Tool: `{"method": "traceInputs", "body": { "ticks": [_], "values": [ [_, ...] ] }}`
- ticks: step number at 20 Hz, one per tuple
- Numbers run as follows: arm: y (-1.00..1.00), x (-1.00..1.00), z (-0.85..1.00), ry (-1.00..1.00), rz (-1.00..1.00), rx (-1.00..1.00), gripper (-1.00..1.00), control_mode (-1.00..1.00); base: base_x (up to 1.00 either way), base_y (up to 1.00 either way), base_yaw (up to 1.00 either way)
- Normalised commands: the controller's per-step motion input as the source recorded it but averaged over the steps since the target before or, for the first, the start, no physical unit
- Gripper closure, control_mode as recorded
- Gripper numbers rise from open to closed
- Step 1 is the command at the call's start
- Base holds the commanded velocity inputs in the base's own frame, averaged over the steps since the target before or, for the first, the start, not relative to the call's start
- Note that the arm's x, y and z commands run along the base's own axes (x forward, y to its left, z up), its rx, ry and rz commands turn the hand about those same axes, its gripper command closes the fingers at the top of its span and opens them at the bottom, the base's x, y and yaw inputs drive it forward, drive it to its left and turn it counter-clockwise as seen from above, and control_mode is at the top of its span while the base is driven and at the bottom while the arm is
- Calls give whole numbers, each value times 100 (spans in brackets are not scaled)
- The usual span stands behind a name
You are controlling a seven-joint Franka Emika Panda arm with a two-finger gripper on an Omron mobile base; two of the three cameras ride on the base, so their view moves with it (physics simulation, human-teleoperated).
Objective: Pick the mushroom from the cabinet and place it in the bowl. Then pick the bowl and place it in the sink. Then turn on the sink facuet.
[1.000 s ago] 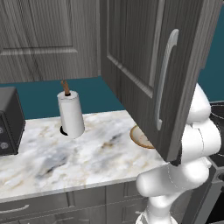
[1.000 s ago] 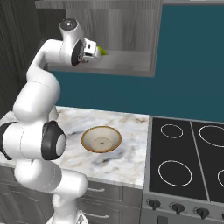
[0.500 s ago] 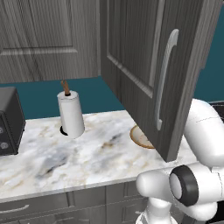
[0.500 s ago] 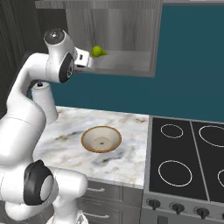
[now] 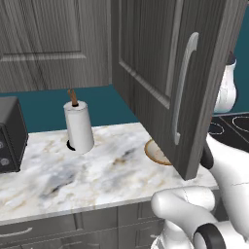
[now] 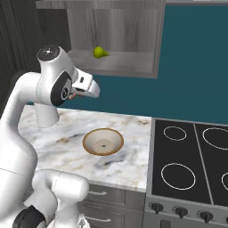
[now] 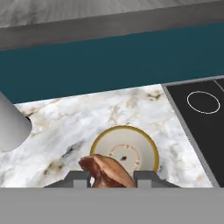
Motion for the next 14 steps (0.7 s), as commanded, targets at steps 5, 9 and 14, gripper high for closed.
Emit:
{"method": "traceInputs", "body": {
  "ticks": [5, 9, 14],
  "values": [
    [-28, -25, -94, 33, -1, 0, 100, -100, 0, 0, 0],
    [-25, 2, -98, 24, 0, 0, 100, -100, 0, 0, 0],
    [-9, 28, -92, 18, 0, 0, 100, -100, 0, 0, 0]
  ]
}}
